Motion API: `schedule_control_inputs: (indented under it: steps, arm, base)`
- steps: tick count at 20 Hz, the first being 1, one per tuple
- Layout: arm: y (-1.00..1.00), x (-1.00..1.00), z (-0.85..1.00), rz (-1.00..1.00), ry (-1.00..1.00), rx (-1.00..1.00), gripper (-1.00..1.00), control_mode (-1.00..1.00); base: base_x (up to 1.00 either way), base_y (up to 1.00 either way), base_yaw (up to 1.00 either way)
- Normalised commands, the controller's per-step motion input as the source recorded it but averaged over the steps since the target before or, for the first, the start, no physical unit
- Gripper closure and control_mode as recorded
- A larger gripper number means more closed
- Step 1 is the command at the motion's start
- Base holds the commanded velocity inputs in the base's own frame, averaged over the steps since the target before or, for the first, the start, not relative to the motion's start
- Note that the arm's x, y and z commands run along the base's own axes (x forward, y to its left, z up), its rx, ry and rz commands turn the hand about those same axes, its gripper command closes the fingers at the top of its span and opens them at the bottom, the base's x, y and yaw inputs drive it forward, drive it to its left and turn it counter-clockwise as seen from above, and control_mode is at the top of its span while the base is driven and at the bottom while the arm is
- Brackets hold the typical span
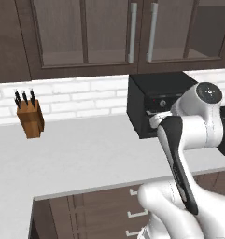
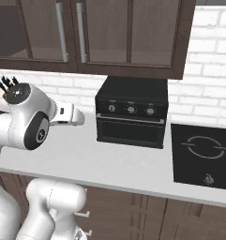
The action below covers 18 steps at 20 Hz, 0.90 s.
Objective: Navigate to the oven.
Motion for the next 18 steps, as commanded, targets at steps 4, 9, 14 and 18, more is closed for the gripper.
schedule_control_inputs:
  steps: [4, 9, 14, 18]
  arm:
    - [0.00, 0.00, -0.26, -0.01, -0.30, -0.02, -1.00, -1.00]
    - [-0.01, 0.00, -0.04, 0.00, -0.07, -0.01, -1.00, 1.00]
    - [0.00, 0.00, 0.00, 0.00, 0.00, 0.00, -1.00, 1.00]
    - [0.00, 0.00, 0.00, 0.00, 0.00, 0.00, -1.00, 1.00]
  base:
    - [0.00, 0.00, 0.00]
    - [-0.01, -0.34, 0.00]
    - [-0.34, -0.54, 0.00]
    - [-0.87, -0.52, 0.01]
